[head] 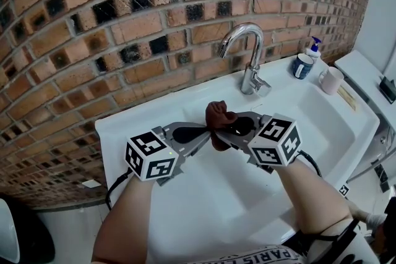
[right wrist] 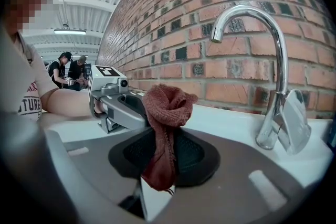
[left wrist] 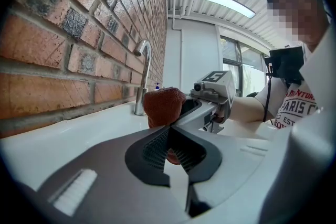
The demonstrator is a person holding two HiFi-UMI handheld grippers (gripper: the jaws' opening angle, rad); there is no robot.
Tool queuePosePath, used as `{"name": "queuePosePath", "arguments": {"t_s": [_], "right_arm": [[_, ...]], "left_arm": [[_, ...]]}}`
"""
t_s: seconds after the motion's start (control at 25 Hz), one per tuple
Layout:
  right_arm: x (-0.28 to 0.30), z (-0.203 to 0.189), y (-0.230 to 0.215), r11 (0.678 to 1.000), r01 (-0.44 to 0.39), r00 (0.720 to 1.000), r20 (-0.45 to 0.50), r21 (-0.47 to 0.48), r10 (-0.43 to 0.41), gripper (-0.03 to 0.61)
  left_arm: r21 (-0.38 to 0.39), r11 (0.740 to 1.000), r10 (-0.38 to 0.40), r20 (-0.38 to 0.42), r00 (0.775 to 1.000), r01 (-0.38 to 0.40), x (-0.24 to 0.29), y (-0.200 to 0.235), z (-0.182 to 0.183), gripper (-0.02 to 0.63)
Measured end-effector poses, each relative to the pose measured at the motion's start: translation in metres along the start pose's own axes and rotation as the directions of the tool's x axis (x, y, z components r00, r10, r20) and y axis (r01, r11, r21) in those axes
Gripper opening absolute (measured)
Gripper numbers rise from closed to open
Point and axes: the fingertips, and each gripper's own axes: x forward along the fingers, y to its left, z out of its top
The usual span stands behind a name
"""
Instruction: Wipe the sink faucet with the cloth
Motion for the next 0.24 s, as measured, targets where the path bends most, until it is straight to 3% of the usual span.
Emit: {"name": "queuePosePath", "arguments": {"t_s": [0.24], "right_arm": [[-0.0008,0.0014,-0.0004,1.0,0.001,1.0,0.003,-0.004,-0.001,0.094]], "left_arm": [[0.0,1.0,-0.001,-0.005,1.0,0.001,0.0005,0.0009,-0.0001,0.006]]}}
